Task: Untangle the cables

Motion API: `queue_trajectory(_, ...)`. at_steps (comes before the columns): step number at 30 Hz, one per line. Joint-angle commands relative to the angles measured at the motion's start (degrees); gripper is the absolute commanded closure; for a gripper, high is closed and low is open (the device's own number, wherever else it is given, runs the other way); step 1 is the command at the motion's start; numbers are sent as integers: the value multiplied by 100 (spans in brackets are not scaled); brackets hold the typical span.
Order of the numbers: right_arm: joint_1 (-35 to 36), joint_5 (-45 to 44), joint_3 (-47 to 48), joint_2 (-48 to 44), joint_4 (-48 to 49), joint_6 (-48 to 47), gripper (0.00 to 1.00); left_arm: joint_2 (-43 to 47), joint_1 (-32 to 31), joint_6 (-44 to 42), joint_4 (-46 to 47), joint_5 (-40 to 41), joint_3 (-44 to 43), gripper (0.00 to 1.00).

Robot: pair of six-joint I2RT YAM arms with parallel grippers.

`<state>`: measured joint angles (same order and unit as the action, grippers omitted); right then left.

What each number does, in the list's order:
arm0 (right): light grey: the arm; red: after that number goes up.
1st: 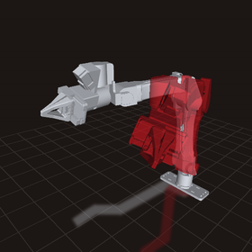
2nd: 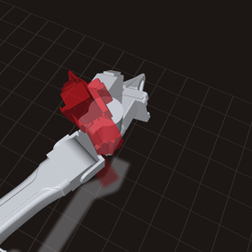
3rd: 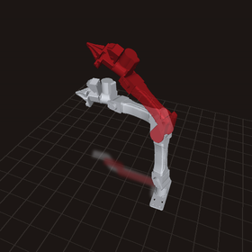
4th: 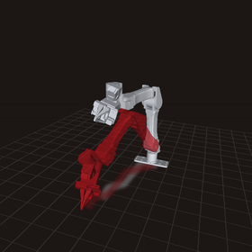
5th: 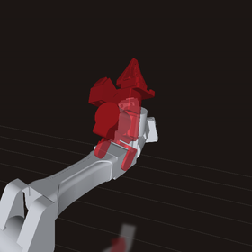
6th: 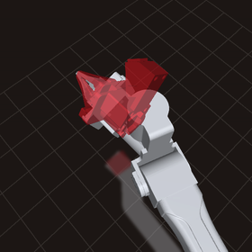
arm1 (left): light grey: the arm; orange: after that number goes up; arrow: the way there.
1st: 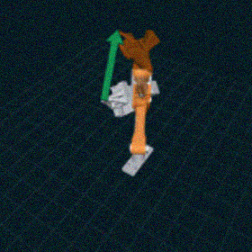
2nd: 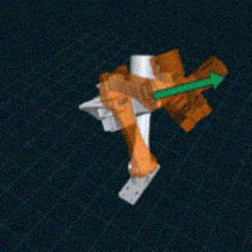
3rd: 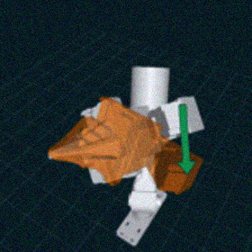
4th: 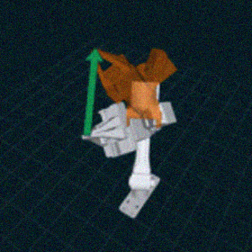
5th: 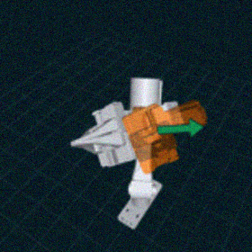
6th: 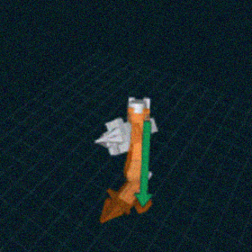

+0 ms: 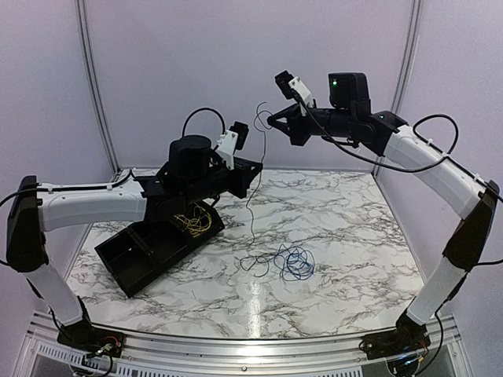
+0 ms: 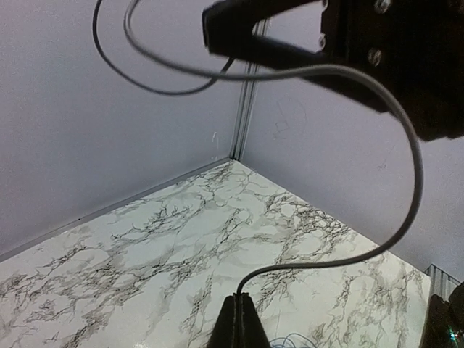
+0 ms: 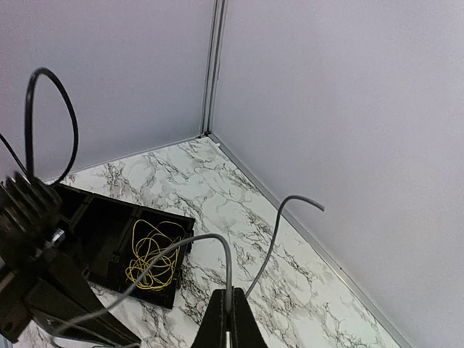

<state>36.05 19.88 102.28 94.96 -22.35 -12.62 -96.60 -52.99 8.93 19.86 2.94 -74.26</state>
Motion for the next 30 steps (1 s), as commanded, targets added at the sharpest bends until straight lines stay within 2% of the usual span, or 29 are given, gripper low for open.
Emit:
queue_trajectory(1,-18,-240,-341,133,63,-135,100,694,-35,150,113,-233,201,100)
queue_trajectory(6,-21,149,-960,108,-1,-45,100,1574,-14,164,94,357,771,100)
queue_trajectory(13,483,584,-914,203,-207,-443,100,2355,60,320,-28,1051,1615,100)
queue_trajectory(17,588,690,-1003,246,-241,-348,97,2827,86,523,-119,1693,2126,100)
queue_trajectory(21,620,876,-1082,356,-280,-278,99,3362,147,861,-174,2279,2630,100)
queue_trajectory(30,1191,1125,38,1925,-299,-325,100,4035,403,1786,-534,3138,3438,100)
